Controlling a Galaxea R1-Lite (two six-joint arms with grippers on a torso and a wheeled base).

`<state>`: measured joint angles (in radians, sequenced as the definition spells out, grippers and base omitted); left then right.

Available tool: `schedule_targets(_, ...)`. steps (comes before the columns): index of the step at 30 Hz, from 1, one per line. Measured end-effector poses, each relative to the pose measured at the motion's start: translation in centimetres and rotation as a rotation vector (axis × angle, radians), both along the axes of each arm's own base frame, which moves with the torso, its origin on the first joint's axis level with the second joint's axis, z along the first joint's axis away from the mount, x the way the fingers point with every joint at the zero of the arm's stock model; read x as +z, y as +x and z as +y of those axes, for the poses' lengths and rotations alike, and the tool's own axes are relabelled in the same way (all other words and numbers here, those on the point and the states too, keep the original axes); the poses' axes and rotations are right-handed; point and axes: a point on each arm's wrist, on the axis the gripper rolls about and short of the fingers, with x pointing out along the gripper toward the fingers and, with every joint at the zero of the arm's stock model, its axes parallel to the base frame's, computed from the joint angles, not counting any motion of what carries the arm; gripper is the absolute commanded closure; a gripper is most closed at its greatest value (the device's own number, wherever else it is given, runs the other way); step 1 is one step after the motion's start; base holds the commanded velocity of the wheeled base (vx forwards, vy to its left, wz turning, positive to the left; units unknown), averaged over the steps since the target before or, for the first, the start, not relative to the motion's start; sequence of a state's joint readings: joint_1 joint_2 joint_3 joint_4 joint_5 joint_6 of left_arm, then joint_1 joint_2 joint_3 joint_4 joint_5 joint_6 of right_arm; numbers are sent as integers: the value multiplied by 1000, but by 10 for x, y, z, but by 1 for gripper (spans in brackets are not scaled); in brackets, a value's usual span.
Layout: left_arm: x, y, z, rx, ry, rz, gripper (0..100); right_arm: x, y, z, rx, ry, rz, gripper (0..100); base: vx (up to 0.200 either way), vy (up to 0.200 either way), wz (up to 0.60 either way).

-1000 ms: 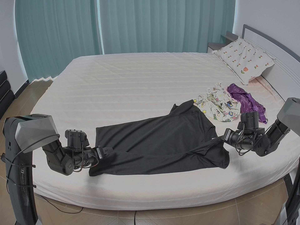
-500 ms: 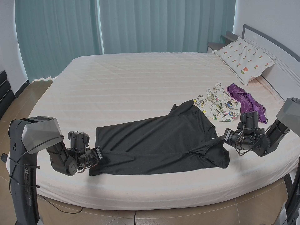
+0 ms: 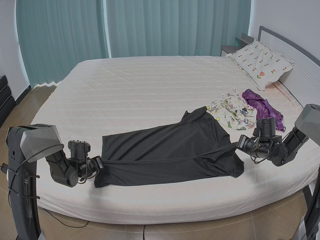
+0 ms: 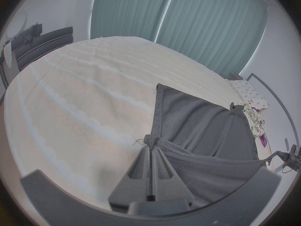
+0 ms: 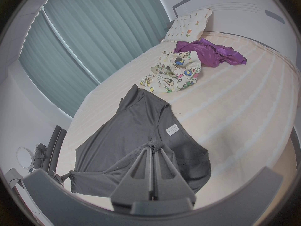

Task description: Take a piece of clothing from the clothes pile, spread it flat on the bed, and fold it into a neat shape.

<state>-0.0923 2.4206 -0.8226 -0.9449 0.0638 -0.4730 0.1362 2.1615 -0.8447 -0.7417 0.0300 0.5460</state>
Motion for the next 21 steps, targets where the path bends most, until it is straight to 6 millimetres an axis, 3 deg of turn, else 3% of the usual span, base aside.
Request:
schedule_targets(14,0,2,0,0,-2,1,100,-1,-2,0,5,4,-27,100,0,0,0)
schedule_targets(15,-1,2,0,0,-2,1,0,-1,-4,0,7,4,-23,100,0,0,0)
schedule_targets(21,-1,4,-3,-6,-5,-7,0,2,-13,-1,13,6,-13,100,0,0,0)
